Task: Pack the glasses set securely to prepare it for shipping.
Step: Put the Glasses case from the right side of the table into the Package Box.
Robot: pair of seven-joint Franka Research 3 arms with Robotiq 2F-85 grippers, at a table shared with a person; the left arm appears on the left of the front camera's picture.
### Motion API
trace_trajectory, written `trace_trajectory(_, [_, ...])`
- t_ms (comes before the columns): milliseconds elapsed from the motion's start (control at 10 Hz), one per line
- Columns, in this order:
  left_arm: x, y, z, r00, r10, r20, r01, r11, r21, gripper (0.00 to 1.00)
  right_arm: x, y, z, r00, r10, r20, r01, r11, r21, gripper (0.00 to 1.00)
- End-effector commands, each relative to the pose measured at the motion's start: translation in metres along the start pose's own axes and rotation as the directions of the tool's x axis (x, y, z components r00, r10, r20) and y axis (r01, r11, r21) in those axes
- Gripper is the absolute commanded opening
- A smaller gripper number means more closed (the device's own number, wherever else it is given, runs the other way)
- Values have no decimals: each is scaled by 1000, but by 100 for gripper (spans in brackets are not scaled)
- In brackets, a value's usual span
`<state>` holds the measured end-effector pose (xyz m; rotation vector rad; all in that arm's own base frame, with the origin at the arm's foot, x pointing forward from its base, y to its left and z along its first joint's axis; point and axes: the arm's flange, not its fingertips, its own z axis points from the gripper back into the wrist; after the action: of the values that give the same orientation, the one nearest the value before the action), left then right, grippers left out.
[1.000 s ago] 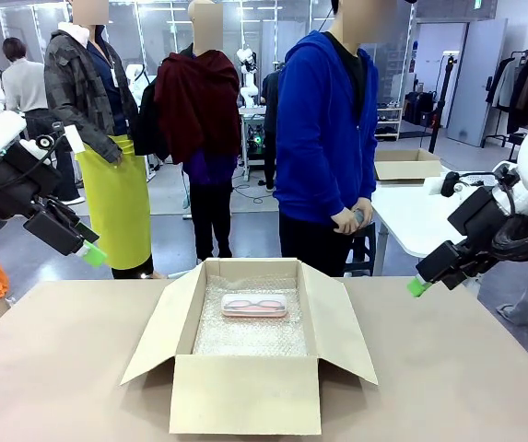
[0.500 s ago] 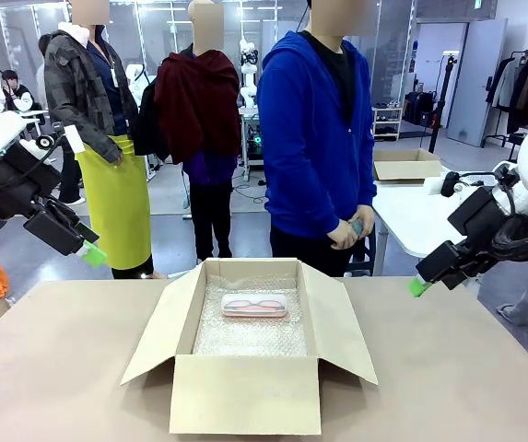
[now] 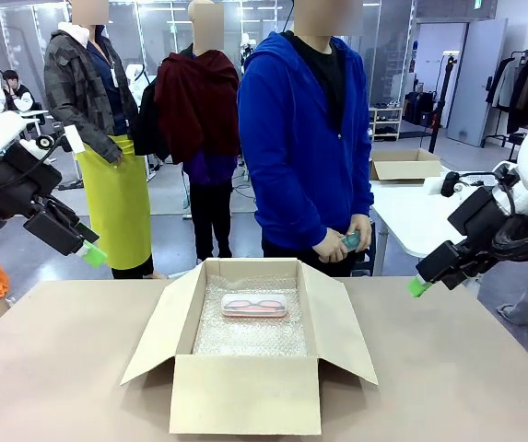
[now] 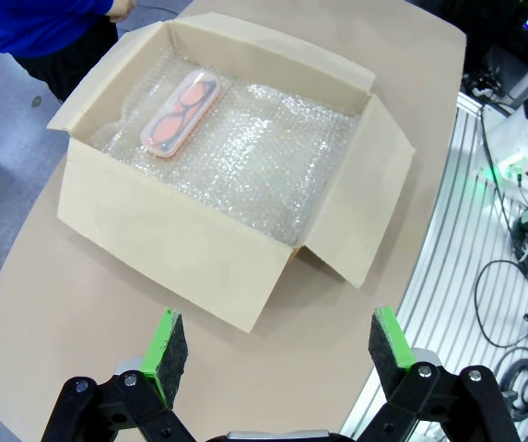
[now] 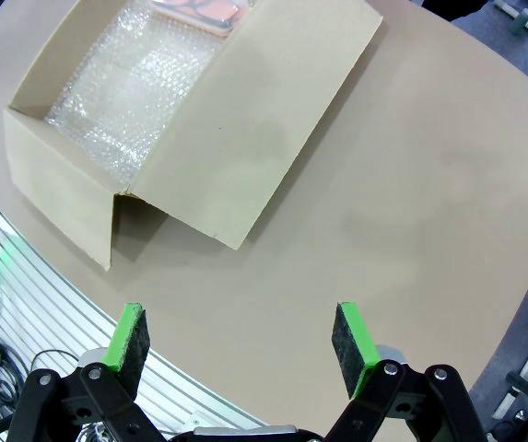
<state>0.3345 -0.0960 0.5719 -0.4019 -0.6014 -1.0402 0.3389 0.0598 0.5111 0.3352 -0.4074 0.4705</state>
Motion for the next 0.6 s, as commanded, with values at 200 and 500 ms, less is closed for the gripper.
trace_trajectory(200, [0, 2, 3, 1000, -14, 16, 14, 1000, -19, 100, 1, -1, 0, 1000, 19, 10, -19, 1000, -3, 100])
trace_trajectory(500, [0, 2, 3, 1000, -14, 16, 14, 1000, -19, 100, 1, -1, 0, 1000, 19, 10, -19, 1000, -3, 100])
